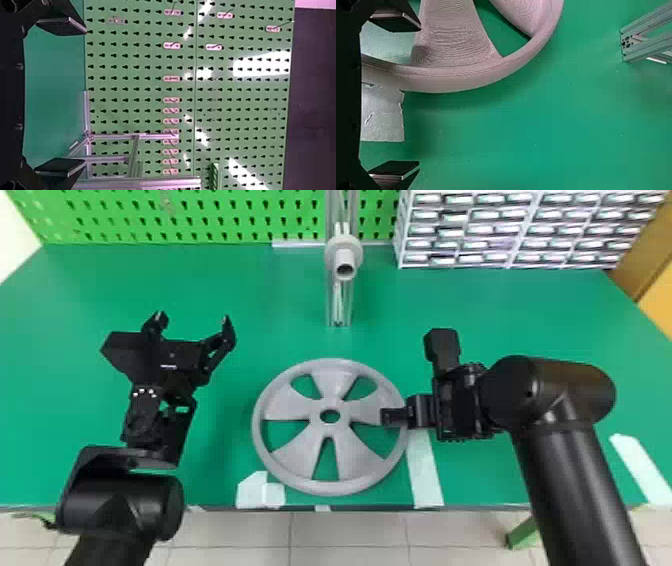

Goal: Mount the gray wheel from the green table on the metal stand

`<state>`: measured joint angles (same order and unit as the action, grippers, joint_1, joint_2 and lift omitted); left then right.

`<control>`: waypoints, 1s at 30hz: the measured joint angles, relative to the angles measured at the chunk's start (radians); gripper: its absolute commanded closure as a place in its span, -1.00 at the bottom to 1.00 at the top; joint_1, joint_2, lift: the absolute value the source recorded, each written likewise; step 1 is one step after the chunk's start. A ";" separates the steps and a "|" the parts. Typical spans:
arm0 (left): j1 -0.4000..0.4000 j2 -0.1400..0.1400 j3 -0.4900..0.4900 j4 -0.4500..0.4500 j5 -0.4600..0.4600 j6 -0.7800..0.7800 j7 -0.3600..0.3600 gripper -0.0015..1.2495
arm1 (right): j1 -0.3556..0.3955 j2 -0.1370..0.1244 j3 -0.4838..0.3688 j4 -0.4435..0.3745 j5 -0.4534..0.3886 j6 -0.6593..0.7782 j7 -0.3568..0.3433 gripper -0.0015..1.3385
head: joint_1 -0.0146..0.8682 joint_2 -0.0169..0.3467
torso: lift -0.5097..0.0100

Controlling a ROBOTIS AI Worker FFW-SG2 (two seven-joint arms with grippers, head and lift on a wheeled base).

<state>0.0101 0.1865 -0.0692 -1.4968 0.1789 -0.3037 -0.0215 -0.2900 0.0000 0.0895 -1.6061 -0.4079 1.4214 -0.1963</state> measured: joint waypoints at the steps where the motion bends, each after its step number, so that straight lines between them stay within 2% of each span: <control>1: -0.001 0.002 -0.003 0.000 0.001 0.000 0.002 -0.81 | -0.002 0.000 0.001 0.003 0.000 0.000 0.000 -0.87 | 1.00 -0.62 | 0.60; 24: -0.022 0.040 -0.044 0.009 0.016 0.000 0.026 -0.81 | -0.029 0.000 0.037 0.039 0.000 0.010 0.000 -0.86 | 1.00 -0.62 | 0.60; 27: -0.025 0.048 -0.050 0.009 0.020 -0.001 0.034 -0.81 | -0.034 0.000 0.048 0.041 -0.002 0.009 0.000 -0.80 | 1.00 -0.62 | 0.60; 30: -0.028 0.059 -0.063 0.009 0.027 -0.002 0.049 -0.81 | -0.038 0.000 0.055 0.041 -0.006 0.008 0.000 -0.66 | 1.00 -0.62 | 0.60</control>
<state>-0.0183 0.2455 -0.1326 -1.4879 0.2060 -0.3057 0.0272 -0.3283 0.0000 0.1450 -1.5648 -0.4137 1.4298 -0.1963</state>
